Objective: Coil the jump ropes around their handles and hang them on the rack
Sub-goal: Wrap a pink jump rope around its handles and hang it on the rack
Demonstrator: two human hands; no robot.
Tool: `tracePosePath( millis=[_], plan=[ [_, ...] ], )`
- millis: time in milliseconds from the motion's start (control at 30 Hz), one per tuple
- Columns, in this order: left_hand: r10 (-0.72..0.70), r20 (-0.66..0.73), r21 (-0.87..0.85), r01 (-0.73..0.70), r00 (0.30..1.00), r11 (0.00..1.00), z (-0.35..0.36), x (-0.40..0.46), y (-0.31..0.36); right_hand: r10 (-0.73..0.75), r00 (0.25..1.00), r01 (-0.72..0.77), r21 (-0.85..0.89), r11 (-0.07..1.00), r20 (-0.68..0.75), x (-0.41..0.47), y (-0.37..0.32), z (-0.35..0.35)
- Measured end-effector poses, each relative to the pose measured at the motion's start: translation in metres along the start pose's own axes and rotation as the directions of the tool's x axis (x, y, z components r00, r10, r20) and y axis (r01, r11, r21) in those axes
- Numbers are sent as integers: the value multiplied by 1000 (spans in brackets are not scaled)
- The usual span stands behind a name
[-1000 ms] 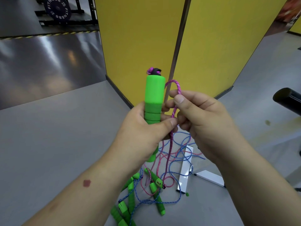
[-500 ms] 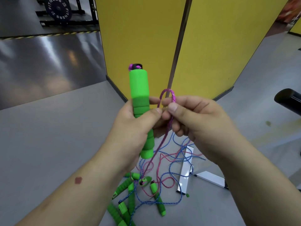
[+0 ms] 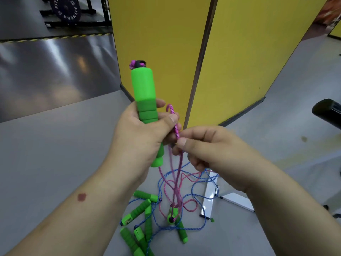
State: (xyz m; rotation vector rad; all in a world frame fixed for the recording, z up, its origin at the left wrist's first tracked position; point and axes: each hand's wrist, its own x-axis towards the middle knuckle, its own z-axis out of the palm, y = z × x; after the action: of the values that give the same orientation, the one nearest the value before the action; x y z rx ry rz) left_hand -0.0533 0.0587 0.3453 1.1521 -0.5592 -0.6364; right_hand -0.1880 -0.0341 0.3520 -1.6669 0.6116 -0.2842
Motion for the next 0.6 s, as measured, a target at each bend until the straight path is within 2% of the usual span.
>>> tracePosePath(
  millis=[100, 200, 267, 333, 467, 600],
  plan=[
    [-6, 1, -61, 6, 1000, 998, -2, 1, 2, -48, 998, 48, 12, 999, -45, 1, -3, -2],
    [-38, 83, -76, 45, 996, 996, 1, -4, -3, -151, 977, 177, 167, 970, -153, 2, -8, -2],
    [-64, 149, -27, 69, 987, 997, 5, -10, -7, -187, 950, 250, 248, 936, -250, 3, -11, -3],
    [-65, 192, 71, 53, 979, 996, 10, -16, -8, -196, 922, 288, 254, 923, -333, 3, -12, -7],
    [-52, 230, 184, 9, 972, 983, 16, -21, -10, -166, 901, 290, 270, 918, -401, 4, -10, -11],
    [-16, 185, 105, -4, 983, 995, 16, -18, -6, -102, 936, 207, 293, 933, -338, 7, -2, -9]
  ],
)
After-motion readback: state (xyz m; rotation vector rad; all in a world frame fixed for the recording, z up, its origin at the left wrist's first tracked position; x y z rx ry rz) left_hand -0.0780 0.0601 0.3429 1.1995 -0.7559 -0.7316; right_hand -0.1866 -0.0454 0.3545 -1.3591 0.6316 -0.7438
